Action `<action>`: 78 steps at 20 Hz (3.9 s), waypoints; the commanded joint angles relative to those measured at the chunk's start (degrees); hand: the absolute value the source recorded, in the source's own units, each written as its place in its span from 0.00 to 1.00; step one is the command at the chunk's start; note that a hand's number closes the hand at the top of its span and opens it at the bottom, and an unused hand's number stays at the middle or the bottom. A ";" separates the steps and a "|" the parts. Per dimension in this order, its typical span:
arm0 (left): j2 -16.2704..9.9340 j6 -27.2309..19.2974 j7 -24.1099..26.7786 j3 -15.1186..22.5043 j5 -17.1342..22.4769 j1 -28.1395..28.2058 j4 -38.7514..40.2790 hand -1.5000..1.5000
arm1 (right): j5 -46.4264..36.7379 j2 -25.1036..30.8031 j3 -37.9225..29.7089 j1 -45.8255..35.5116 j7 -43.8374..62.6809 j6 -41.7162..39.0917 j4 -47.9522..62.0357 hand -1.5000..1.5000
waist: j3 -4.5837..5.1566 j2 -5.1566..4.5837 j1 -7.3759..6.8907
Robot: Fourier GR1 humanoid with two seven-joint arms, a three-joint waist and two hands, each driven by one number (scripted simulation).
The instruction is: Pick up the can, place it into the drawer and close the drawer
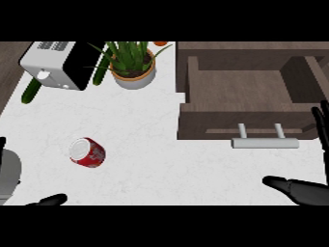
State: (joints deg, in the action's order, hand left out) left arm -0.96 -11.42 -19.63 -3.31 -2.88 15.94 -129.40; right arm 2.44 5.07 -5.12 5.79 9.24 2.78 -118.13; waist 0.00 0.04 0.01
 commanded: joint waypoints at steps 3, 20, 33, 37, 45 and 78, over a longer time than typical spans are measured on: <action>0.93 -0.44 6.58 2.27 0.28 1.31 7.00 0.00 | 3.21 1.30 -3.48 3.29 -0.35 -3.01 -2.66 0.00 | 0.01 0.02 0.04; 0.96 -11.41 23.00 7.76 0.31 -1.65 32.58 0.00 | 2.84 0.95 -5.77 1.67 2.28 -3.53 -4.86 0.00 | 0.01 -0.01 0.04; 0.94 -14.42 34.39 4.51 6.34 -9.22 52.23 0.00 | 4.52 -0.48 -6.80 7.03 6.02 -5.91 -13.93 0.00 | 0.01 0.00 0.33; 0.66 -7.48 42.12 -0.23 9.35 -6.39 58.20 0.00 | 6.95 0.18 -10.67 7.95 1.68 -9.07 -9.77 0.00 | 0.00 0.00 0.20; -0.32 -4.88 49.32 -6.12 13.42 -14.66 73.74 0.00 | 7.86 1.87 -12.35 4.23 7.24 -9.29 -11.60 0.00 | 0.02 -0.04 0.22; -3.19 8.25 56.70 -7.64 16.13 -37.41 94.32 1.00 | 9.90 3.14 -18.60 0.78 6.43 -11.96 -8.24 0.00 | -0.01 -0.01 0.33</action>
State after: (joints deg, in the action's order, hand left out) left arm -4.85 -3.27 37.56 -11.05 12.57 -20.40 -33.52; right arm 7.62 5.87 -19.28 6.23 16.53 -6.73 -128.08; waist 0.03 -0.01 0.30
